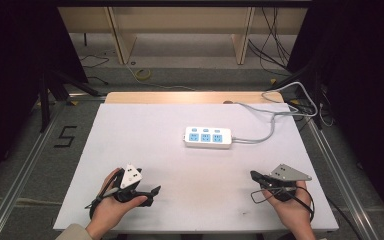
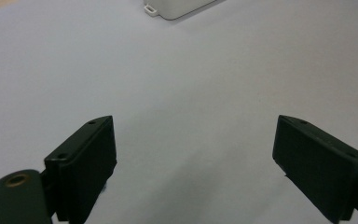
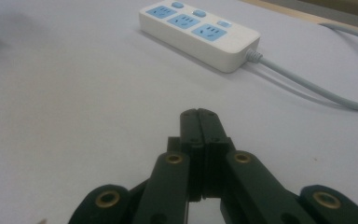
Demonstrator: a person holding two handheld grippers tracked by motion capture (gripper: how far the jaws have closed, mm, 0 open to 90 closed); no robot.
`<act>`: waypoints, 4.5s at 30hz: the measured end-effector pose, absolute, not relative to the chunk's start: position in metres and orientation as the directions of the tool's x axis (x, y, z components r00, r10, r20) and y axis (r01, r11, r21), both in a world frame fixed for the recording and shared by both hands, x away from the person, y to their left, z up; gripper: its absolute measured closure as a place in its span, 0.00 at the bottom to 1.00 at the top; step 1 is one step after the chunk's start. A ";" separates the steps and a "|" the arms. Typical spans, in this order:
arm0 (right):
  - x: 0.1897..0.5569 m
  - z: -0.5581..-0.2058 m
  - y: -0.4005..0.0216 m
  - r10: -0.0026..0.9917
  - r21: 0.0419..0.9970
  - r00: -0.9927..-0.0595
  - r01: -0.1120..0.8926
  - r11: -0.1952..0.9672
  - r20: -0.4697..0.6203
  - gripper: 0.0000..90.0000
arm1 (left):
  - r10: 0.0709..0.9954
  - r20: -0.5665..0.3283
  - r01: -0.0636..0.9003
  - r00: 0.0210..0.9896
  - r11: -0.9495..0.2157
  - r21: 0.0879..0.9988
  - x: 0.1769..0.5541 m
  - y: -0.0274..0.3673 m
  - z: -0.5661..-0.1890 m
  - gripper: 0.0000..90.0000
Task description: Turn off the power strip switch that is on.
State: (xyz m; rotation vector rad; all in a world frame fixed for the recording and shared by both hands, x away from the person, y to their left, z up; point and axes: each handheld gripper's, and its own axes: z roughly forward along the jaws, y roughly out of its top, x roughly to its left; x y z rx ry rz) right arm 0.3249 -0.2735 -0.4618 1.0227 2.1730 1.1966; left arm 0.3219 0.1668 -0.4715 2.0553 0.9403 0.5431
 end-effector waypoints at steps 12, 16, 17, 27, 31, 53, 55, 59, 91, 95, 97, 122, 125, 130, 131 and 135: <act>0.337 -0.453 -0.266 0.789 0.849 -0.613 0.389 0.357 -0.052 1.00 | 0.779 0.051 0.435 0.625 -0.402 0.806 0.322 0.168 -0.472 0.15; 0.341 -0.450 -0.265 0.793 0.846 -0.607 0.396 0.356 -0.049 1.00 | 0.781 0.048 0.438 0.622 -0.399 0.806 0.322 0.168 -0.472 0.16; 0.342 -0.449 -0.265 0.794 0.848 -0.606 0.394 0.355 -0.051 1.00 | 0.781 0.048 0.438 0.622 -0.398 0.806 0.322 0.168 -0.472 0.16; 0.351 -0.443 -0.262 0.801 0.838 -0.598 0.420 0.349 -0.034 1.00 | 0.781 0.047 0.438 0.623 -0.398 0.806 0.322 0.167 -0.473 0.16; 0.354 -0.442 -0.260 0.803 0.835 -0.595 0.424 0.352 -0.036 1.00 | 0.781 0.047 0.439 0.623 -0.399 0.805 0.322 0.167 -0.473 0.16; 0.370 -0.433 -0.250 0.806 0.823 -0.590 0.435 0.366 -0.047 1.00 | 0.781 0.054 0.435 0.622 -0.402 0.806 0.322 0.167 -0.473 0.17; 0.373 -0.432 -0.250 0.806 0.820 -0.590 0.437 0.369 -0.047 1.00 | 0.779 0.056 0.435 0.624 -0.406 0.804 0.322 0.167 -0.473 0.17; 0.375 -0.431 -0.249 0.806 0.817 -0.590 0.442 0.372 -0.048 1.00 | 0.778 0.058 0.433 0.625 -0.408 0.803 0.322 0.167 -0.473 0.17; 0.403 -0.423 -0.232 0.793 0.797 -0.605 0.439 0.414 -0.079 1.00 | 0.779 0.058 0.433 0.624 -0.407 0.804 0.322 0.167 -0.473 0.17; 0.406 -0.422 -0.230 0.791 0.794 -0.606 0.440 0.420 -0.082 1.00 | 0.779 0.058 0.433 0.624 -0.407 0.804 0.322 0.167 -0.473 0.17; 0.407 -0.422 -0.229 0.793 0.788 -0.603 0.446 0.425 -0.086 1.00 | 0.779 0.059 0.433 0.624 -0.408 0.804 0.322 0.167 -0.473 0.17; 0.441 -0.404 -0.215 0.793 0.767 -0.600 0.458 0.449 -0.105 1.00 | 0.778 0.064 0.429 0.626 -0.411 0.804 0.322 0.167 -0.473 0.17; 0.444 -0.402 -0.213 0.791 0.764 -0.602 0.459 0.453 -0.108 1.00 | 0.777 0.064 0.429 0.626 -0.411 0.805 0.321 0.167 -0.473 0.17; 0.449 -0.400 -0.211 0.792 0.760 -0.601 0.465 0.455 -0.106 1.00 | 0.777 0.064 0.428 0.627 -0.412 0.804 0.322 0.167 -0.473 0.17; 0.450 -0.400 -0.210 0.792 0.758 -0.602 0.466 0.456 -0.107 1.00 | 0.777 0.064 0.428 0.627 -0.412 0.804 0.322 0.167 -0.473 0.17; 0.454 -0.399 -0.207 0.789 0.753 -0.604 0.469 0.462 -0.107 1.00 | 0.777 0.064 0.428 0.626 -0.411 0.805 0.321 0.167 -0.473 0.17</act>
